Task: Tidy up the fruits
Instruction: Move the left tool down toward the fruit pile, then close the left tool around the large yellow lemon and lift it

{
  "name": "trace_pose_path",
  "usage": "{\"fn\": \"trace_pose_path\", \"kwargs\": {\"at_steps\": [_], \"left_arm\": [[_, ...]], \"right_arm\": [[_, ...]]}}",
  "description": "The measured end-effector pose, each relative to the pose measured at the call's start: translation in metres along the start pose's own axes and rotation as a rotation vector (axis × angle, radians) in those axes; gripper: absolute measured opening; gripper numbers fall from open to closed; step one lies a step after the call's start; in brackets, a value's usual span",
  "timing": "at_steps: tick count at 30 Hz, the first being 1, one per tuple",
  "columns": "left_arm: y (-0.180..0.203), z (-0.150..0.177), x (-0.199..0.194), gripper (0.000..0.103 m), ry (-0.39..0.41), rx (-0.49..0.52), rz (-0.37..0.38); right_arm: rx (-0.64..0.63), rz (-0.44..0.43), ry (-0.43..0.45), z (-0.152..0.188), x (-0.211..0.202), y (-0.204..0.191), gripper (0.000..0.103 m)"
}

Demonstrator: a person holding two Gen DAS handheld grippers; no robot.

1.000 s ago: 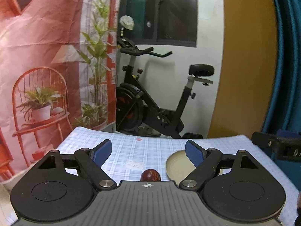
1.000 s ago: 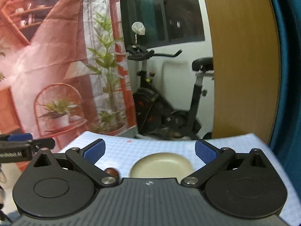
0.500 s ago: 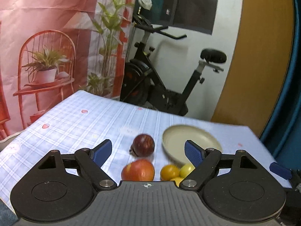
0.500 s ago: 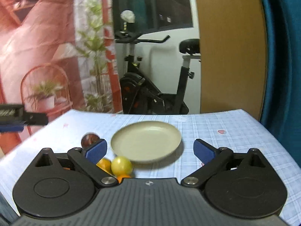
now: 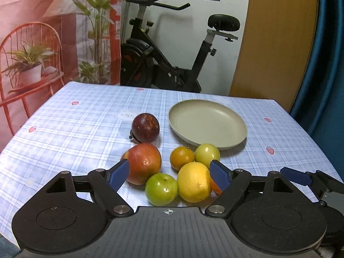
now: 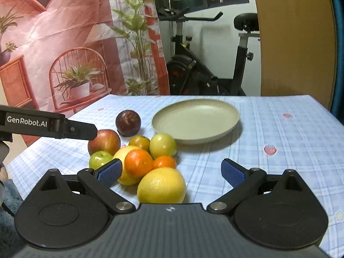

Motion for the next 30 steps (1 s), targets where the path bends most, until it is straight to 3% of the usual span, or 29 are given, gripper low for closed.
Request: {"fn": "trace_pose_path", "kwargs": {"at_steps": [13, 22, 30], "left_arm": [[0.015, 0.013, 0.009, 0.077, -0.052, 0.013, 0.064], [0.022, 0.023, 0.012, 0.065, -0.093, -0.009, 0.121], [0.031, 0.028, 0.013, 0.064, -0.11, 0.001, 0.165]], "right_arm": [[-0.027, -0.071, -0.09, 0.019, 0.011, -0.011, 0.083], [-0.023, -0.079, -0.129, 0.028, 0.019, -0.009, 0.068], [-0.029, -0.068, -0.128, 0.031, 0.021, -0.008, 0.063]]}}
Point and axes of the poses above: each gripper's, at about its wrist camera, not at the fingertips, and x roughly the way its jaws point, y to its right, z to its underside, the point moved 8 cm from there along x, roughly the way its jaws point, and after that the axes turned 7 degrees about y, right-handed, at the moved point
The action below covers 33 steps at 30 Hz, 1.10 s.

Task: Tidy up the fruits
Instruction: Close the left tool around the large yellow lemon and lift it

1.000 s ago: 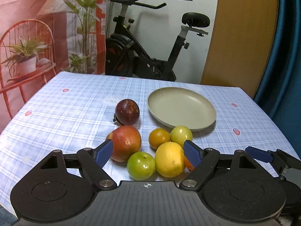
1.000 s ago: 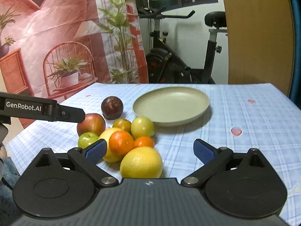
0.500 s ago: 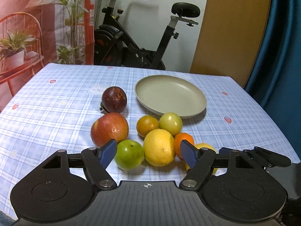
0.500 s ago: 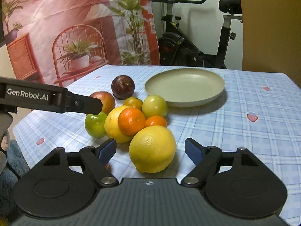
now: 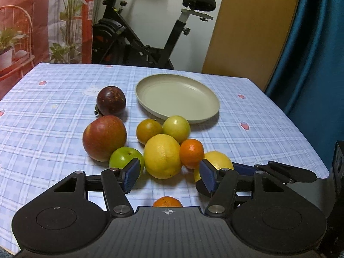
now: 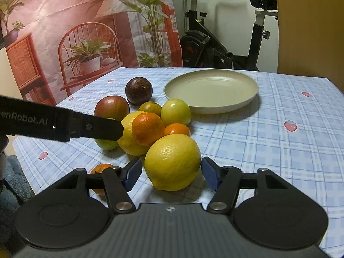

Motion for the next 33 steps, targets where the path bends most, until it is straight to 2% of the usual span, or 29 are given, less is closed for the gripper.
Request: {"fn": "trace_pose_path", "kwargs": {"at_steps": [29, 33], "left_arm": [[0.011, 0.005, 0.003, 0.064, -0.034, 0.006, 0.05], [0.017, 0.005, 0.006, 0.064, -0.044, 0.006, 0.082]], "right_arm": [[0.001, 0.0, -0.011, 0.003, 0.001, 0.002, 0.063], [0.001, 0.004, -0.012, 0.003, 0.001, 0.003, 0.061]]}}
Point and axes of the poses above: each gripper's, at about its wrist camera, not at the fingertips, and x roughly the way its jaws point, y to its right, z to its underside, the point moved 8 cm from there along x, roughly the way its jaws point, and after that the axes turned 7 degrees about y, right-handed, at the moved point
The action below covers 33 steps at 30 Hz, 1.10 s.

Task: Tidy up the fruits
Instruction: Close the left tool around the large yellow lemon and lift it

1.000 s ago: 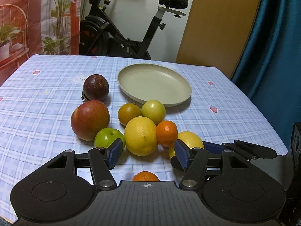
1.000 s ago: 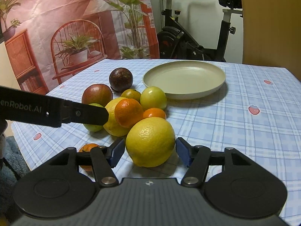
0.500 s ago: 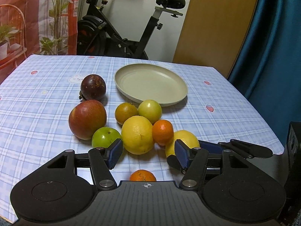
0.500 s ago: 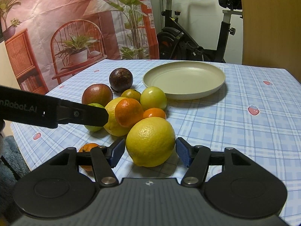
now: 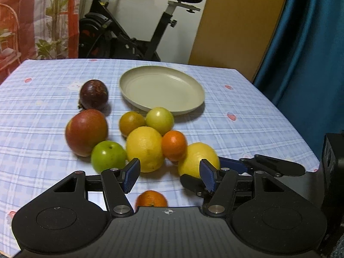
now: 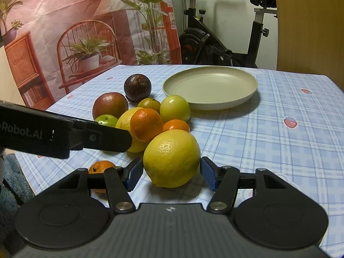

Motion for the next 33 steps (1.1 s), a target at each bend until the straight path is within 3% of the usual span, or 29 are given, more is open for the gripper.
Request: {"fn": "trace_pose_path", "kwargs": {"at_steps": [8, 14, 20, 33], "left_arm": [[0.007, 0.008, 0.015, 0.06, -0.066, -0.026, 0.056], [0.006, 0.006, 0.023, 0.058, -0.075, -0.082, 0.072], [0.014, 0.004, 0.03, 0.058, -0.081, -0.07, 0.088], [0.016, 0.004, 0.041, 0.065, -0.086, -0.078, 0.096]], "right_arm": [[-0.001, -0.002, -0.001, 0.0, -0.001, 0.001, 0.06], [0.003, -0.002, -0.001, -0.001, -0.001, 0.0, 0.06], [0.001, 0.0, 0.0, -0.001, -0.001, -0.002, 0.06], [0.005, 0.002, -0.001, 0.0, -0.001, -0.002, 0.06]]}}
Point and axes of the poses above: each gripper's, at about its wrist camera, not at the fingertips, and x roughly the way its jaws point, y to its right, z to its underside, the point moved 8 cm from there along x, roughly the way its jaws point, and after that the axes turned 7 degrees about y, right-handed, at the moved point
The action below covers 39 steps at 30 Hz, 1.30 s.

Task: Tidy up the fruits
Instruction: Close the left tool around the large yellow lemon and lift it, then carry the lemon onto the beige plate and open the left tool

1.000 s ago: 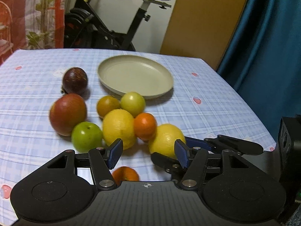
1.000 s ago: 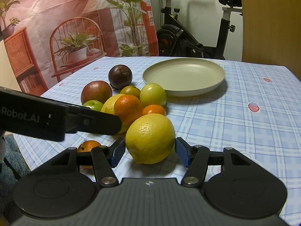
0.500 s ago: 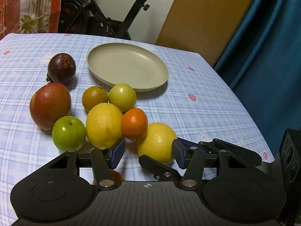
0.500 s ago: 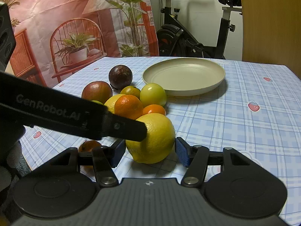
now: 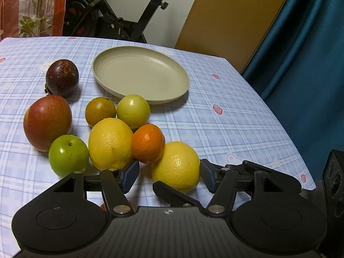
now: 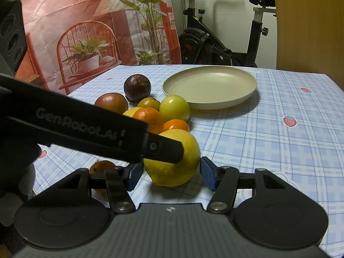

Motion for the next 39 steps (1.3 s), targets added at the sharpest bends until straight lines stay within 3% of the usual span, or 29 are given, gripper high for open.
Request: {"fn": "trace_pose_path", "kwargs": {"at_steps": [10, 19, 25, 39], "left_arm": [[0.008, 0.006, 0.014, 0.058, -0.029, 0.013, 0.039], [0.034, -0.008, 0.004, 0.058, 0.017, 0.07, 0.109], [0.046, -0.021, 0.006, 0.058, 0.035, 0.057, 0.144], [0.025, -0.06, 0.026, 0.058, 0.066, 0.021, 0.111]], "right_arm": [[0.004, 0.011, -0.007, 0.0, 0.001, 0.004, 0.06], [0.027, 0.075, 0.018, -0.018, -0.021, 0.013, 0.06], [0.007, 0.11, 0.033, -0.034, -0.031, 0.022, 0.06], [-0.015, 0.084, 0.046, -0.066, 0.006, 0.032, 0.06]]}}
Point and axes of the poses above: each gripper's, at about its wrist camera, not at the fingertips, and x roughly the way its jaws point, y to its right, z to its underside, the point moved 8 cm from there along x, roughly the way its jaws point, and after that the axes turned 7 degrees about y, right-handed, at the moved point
